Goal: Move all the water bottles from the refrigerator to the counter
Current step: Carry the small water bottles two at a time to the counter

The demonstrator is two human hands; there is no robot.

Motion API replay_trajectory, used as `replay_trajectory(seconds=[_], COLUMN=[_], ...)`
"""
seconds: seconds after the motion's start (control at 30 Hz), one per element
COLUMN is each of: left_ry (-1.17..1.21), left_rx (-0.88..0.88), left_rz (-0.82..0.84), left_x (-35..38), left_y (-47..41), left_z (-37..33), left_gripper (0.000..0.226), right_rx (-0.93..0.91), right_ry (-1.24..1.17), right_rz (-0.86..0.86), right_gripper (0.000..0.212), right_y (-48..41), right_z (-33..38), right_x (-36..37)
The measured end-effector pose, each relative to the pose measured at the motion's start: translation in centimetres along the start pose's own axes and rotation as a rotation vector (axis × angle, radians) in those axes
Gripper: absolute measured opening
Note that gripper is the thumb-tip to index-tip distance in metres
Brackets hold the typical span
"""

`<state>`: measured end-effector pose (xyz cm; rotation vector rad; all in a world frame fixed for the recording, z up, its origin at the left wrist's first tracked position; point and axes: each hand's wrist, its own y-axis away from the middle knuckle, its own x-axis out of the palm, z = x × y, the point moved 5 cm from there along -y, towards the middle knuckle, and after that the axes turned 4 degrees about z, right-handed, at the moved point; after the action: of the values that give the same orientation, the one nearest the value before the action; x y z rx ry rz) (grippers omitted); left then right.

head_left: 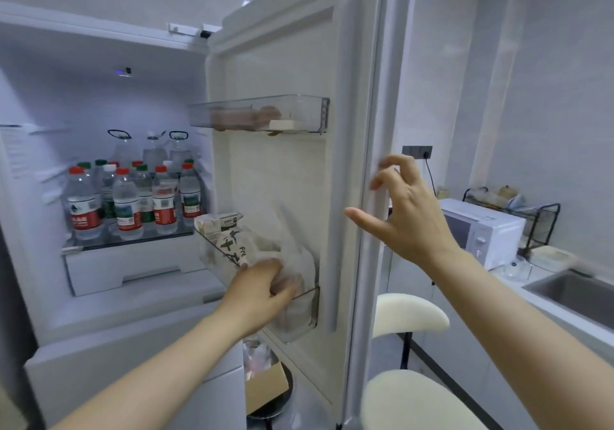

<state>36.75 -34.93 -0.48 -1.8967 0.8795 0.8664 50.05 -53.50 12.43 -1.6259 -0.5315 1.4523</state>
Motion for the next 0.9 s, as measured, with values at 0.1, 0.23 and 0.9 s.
replay_trajectory(seconds=[0.1, 0.23, 0.9], left_ry=[0.012, -0.004, -0.091], left_rx=[-0.011, -0.019, -0.090], left_rz=[-0.005, -0.020, 0.004], left_x=[1.9, 3.5, 8.7], left_y=[-1.7, -3.6, -9.1], left_z=[-1.0, -2.5, -5.7], left_gripper=[0.041, 0.040, 0.036], right_rx=[0.084, 0.165, 0.325], right_ry=[-0.092, -0.201, -0.326], right_rz=[-0.027, -0.077, 0.013], right_gripper=[0.065, 0.068, 0.064], right_y=[-0.3, -0.9, -0.7], right_z=[-2.6, -5.2, -13.7], right_x=[1.0, 2.2, 7.6])
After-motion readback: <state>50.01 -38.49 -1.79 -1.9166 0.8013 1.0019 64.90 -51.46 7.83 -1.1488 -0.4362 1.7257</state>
